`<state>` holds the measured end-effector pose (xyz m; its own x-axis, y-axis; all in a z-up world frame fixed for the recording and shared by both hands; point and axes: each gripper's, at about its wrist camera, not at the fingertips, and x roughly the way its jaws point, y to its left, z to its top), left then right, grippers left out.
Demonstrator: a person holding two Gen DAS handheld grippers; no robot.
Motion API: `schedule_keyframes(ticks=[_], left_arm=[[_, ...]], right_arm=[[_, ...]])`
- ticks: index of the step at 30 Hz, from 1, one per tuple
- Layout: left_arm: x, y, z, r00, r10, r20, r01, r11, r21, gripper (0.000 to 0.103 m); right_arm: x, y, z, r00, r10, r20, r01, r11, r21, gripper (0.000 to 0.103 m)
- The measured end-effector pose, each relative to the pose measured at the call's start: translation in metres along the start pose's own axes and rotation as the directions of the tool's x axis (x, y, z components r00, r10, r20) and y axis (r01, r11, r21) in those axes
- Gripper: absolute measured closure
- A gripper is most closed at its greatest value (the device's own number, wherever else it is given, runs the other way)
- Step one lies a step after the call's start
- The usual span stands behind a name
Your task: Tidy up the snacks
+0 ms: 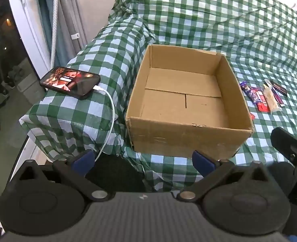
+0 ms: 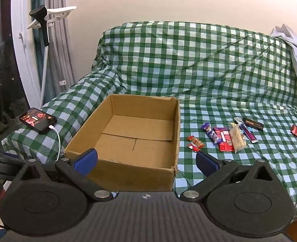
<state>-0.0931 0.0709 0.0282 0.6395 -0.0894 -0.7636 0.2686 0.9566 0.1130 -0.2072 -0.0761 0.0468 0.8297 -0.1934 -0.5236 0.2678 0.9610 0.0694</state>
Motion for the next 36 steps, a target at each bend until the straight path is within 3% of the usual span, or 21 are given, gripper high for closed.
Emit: schedule_keyframes(ticks=[13,30,36], left_arm=[[-0.001,-0.002,-0.006,1.000,-0.025,-0.004,0.025,0.999,0.031,0.000],[0.004,0.001,-0.009,0.999,-0.036,-0.018,0.036,0.999,0.020,0.000],[0.005,0.002,-0.009,0.999,-0.035,-0.020,0.036,0.999,0.020,0.000]], right_arm=[[-0.013,0.006,-0.002,1.000,-0.024,-0.004,0.024,1.000,-0.005,0.000],[-0.002,0.004,-0.007,0.999,0.035,-0.024,-0.033,0.998,0.050,0.000],[-0.001,0.004,-0.008,1.000,0.010,-0.025,-0.009,1.000,0.028,0.000]])
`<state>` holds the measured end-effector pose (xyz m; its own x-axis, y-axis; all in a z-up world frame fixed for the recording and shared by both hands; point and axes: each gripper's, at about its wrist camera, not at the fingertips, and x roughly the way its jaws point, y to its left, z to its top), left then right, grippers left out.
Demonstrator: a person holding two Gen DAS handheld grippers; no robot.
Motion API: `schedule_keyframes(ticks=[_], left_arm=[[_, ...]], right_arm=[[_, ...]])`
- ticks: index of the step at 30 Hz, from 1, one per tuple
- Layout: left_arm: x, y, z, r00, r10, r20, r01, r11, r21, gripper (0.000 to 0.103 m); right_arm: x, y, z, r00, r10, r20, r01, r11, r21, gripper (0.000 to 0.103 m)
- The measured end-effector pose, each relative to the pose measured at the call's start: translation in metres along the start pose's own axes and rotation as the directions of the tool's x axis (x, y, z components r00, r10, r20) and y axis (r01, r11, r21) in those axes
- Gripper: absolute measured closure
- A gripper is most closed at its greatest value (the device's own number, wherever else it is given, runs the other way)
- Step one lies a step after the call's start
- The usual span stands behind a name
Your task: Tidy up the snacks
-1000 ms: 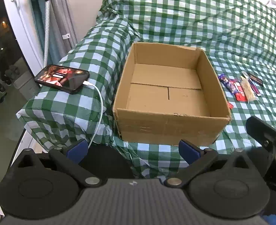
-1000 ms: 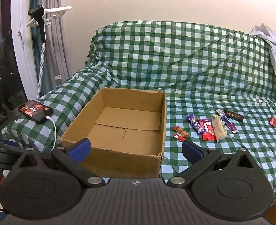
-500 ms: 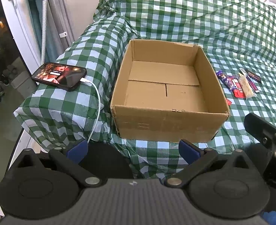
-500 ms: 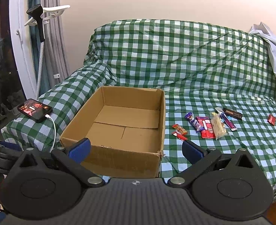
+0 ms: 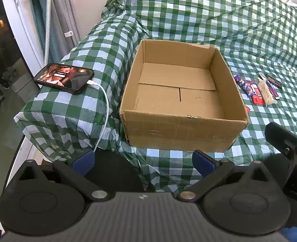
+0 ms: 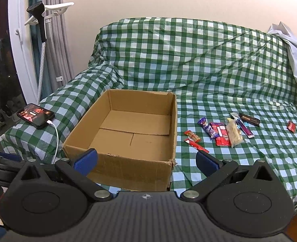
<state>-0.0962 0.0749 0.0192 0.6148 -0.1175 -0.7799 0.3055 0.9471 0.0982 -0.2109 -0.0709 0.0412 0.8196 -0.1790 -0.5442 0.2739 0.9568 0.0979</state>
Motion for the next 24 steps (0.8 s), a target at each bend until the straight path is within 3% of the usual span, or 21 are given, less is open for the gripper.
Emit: schedule_keyframes(ticks=[16,18,24], left_arm=[[0.005,-0.001,0.004,1.000,0.026,-0.016,-0.026,1.000,0.013,0.000],[0.006,-0.003,0.008,0.999,0.034,-0.017,-0.033,0.999,0.018,0.000],[0.016,-0.020,0.024,0.998,0.025,-0.051,-0.022,0.998,0.053,0.000]], right_arm=[[0.005,-0.004,0.003,0.998,-0.043,-0.055,0.045,0.999,0.023,0.000],[0.008,-0.013,0.004,0.999,-0.033,-0.022,0.033,0.999,0.026,0.000],[0.022,-0.066,0.005,0.992,-0.121,0.020,0.119,0.988,0.098,0.000]])
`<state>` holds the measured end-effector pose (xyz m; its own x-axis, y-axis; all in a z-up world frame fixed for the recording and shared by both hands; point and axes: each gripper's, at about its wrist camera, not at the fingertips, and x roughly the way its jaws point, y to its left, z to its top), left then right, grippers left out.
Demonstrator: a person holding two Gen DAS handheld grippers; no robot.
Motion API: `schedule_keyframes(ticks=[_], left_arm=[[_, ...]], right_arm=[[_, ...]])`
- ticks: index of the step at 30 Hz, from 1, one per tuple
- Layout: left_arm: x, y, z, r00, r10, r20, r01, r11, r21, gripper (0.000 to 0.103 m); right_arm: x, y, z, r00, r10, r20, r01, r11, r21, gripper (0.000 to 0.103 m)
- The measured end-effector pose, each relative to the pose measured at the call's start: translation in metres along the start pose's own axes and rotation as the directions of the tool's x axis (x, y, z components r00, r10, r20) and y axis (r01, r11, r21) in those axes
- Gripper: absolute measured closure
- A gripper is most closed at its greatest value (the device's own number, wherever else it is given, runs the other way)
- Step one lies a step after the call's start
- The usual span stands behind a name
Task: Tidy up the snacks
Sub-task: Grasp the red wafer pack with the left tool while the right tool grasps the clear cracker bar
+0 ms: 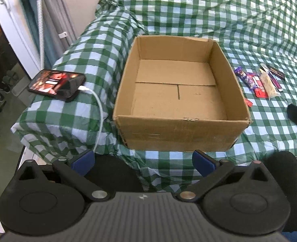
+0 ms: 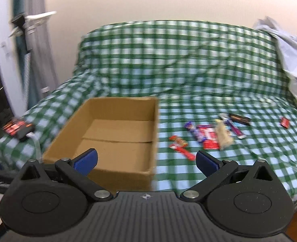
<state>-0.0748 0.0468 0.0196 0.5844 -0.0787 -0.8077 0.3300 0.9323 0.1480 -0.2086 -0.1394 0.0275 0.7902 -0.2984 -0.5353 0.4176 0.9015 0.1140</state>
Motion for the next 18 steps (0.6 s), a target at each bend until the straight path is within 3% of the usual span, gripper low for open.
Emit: schedule_keyframes(ticks=[5,11,15,18], left_arm=[[0.007,-0.016,0.023,1.000,-0.002,-0.017,0.002,1.000,-0.009,0.000],[0.014,-0.039,0.052,1.000,0.026,-0.007,-0.026,1.000,0.002,0.000],[0.021,-0.062,0.071,1.000,0.031,-0.004,-0.031,0.999,0.034,0.000],[0.033,-0.084,0.090,1.000,-0.002,-0.018,0.003,0.999,0.055,0.000]], right_arm=[[0.043,-0.066,0.008,0.995,-0.097,0.035,0.094,0.993,0.064,0.000],[0.140,-0.153,0.026,0.982,-0.179,-0.055,0.186,0.964,0.189,0.000],[0.214,-0.195,0.026,0.952,-0.297,-0.071,0.306,0.924,0.230,0.000],[0.270,-0.222,0.027,0.954,-0.268,-0.136,0.295,0.920,0.258,0.000]])
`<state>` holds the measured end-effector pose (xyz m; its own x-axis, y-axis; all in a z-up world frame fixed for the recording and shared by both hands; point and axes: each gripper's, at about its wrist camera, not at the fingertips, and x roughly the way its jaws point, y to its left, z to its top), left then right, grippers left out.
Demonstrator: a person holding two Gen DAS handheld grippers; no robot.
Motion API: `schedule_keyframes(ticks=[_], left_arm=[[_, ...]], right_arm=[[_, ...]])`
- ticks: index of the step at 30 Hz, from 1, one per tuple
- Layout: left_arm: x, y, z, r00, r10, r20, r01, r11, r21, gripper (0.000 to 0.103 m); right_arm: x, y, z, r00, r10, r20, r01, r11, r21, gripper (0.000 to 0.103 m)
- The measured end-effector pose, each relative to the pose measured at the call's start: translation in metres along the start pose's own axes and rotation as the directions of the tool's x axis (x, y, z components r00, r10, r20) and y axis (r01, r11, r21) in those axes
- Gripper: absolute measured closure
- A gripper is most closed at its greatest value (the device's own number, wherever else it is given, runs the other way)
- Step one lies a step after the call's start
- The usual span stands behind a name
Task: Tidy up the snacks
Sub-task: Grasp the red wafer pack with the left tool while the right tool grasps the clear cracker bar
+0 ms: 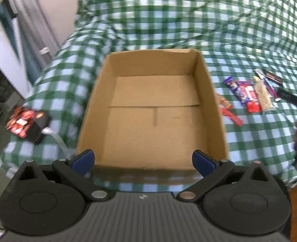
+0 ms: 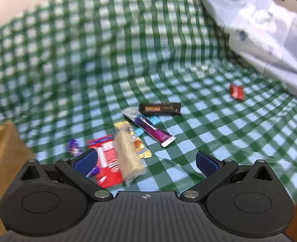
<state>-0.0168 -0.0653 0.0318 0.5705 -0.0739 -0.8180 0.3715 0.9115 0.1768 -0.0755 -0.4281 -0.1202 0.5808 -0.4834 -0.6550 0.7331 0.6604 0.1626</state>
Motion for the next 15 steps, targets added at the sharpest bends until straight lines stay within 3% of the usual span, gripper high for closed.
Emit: schedule_keyframes(ticks=[4,7,9,10,11,14,15], left_arm=[[0.020,-0.036,0.034,0.996,-0.089,-0.012,0.089,0.996,0.028,0.000],[0.037,-0.067,0.062,0.983,-0.184,-0.017,0.185,0.981,0.061,0.000],[0.048,-0.088,0.078,0.973,-0.230,-0.015,0.231,0.970,0.073,0.000],[0.056,-0.101,0.087,0.970,-0.241,-0.021,0.242,0.967,0.078,0.000],[0.064,-0.114,0.095,0.968,-0.248,-0.022,0.249,0.965,0.079,0.000],[0.093,-0.159,0.117,0.970,-0.244,-0.013,0.244,0.964,0.108,0.000],[0.105,-0.174,0.125,0.970,-0.241,-0.019,0.241,0.961,0.132,0.000]], right_arm=[[0.062,0.003,0.001,0.991,0.048,-0.121,-0.050,0.999,-0.011,0.000],[0.098,0.009,-0.002,0.980,0.088,-0.179,-0.094,0.995,-0.027,0.001],[0.103,0.010,-0.009,0.971,0.091,-0.219,-0.103,0.994,-0.042,0.016],[0.103,0.007,-0.011,0.968,0.087,-0.235,-0.100,0.994,-0.043,0.038],[0.101,0.002,-0.013,0.966,0.091,-0.242,-0.100,0.995,-0.027,0.050],[0.086,-0.017,-0.019,0.972,0.140,-0.188,-0.138,0.990,0.024,0.068],[0.077,-0.024,-0.021,0.976,0.134,-0.174,-0.132,0.991,0.027,0.070]])
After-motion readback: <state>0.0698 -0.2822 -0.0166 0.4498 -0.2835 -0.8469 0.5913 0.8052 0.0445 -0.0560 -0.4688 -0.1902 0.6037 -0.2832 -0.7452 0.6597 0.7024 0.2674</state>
